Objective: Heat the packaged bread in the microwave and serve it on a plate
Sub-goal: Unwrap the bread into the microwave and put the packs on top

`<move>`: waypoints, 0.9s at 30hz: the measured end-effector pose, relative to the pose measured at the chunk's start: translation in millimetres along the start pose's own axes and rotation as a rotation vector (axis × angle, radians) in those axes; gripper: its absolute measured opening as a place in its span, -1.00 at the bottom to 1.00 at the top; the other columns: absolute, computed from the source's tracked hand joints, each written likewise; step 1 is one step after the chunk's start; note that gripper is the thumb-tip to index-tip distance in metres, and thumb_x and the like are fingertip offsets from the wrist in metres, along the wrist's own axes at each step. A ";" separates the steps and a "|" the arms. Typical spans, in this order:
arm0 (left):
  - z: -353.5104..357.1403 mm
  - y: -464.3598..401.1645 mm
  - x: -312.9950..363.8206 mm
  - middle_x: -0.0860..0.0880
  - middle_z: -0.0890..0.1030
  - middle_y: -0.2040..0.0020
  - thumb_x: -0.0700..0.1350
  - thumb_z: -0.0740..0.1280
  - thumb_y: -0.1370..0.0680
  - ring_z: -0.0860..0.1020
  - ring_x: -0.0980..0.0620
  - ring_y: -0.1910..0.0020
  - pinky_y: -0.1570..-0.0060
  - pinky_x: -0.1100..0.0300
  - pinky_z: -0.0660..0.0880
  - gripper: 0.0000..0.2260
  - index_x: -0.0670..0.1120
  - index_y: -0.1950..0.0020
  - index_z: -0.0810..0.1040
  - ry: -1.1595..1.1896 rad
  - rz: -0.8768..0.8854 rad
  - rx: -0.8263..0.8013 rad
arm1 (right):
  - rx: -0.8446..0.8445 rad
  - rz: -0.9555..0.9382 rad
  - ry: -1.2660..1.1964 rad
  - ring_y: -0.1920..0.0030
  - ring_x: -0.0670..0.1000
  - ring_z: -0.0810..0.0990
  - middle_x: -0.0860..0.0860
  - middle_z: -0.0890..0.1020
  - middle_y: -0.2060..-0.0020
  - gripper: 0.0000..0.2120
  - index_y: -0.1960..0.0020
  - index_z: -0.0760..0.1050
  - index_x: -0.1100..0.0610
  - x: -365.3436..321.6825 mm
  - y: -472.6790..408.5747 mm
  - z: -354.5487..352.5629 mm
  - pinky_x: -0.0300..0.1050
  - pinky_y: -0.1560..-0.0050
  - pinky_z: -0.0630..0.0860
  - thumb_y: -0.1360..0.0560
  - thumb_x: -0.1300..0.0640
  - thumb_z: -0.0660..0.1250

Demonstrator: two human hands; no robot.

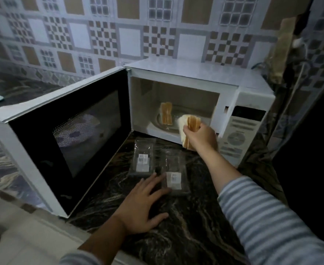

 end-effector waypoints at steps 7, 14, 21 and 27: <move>-1.8 -9.1 -2.0 0.21 -0.25 -0.55 0.38 0.12 -0.51 -0.38 0.09 -0.50 -0.42 -0.24 -0.38 -0.28 0.24 -0.54 -0.17 -0.063 -0.096 -0.125 | -0.019 0.047 0.047 0.06 0.14 0.60 0.10 0.64 0.08 -0.57 0.13 0.53 0.09 0.3 -79.3 41.9 -0.01 0.05 0.55 -0.43 -0.30 0.26; -4.8 -15.4 -4.1 0.24 -0.25 -0.54 0.35 0.13 -0.51 -0.38 0.09 -0.50 -0.40 -0.31 -0.34 -0.28 0.20 -0.55 -0.14 -0.068 -0.119 -0.169 | -0.076 0.132 0.025 -0.20 0.18 0.56 0.14 0.60 -0.18 -0.58 -0.21 0.51 0.16 -0.4 -120.3 64.6 -0.03 -0.13 0.47 -0.48 -0.10 0.35; -5.5 -14.7 -4.7 0.24 -0.24 -0.55 0.32 0.16 -0.51 -0.37 0.08 -0.51 -0.39 -0.35 -0.31 -0.28 0.19 -0.56 -0.12 -0.032 -0.119 -0.164 | -0.088 0.152 0.090 -0.25 0.20 0.52 0.16 0.58 -0.21 -0.48 -0.19 0.55 0.17 -7.5 -137.5 66.2 0.01 -0.23 0.38 -0.46 -0.23 0.31; -5.7 -13.8 -2.9 0.23 -0.25 -0.55 0.34 0.11 -0.52 -0.39 0.09 -0.50 -0.41 -0.29 -0.36 -0.29 0.18 -0.56 -0.14 -0.020 -0.103 -0.165 | -0.029 0.162 0.132 -0.25 0.26 0.44 0.21 0.55 -0.19 -0.48 -0.14 0.53 0.22 -3.2 -110.0 56.3 0.08 -0.25 0.37 -0.47 -0.22 0.32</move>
Point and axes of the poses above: each hand's wrist, its own y-axis away from the middle knuckle, its own z-axis out of the palm, x = y × z, the point moved 2 cm from there along -y, towards the middle knuckle
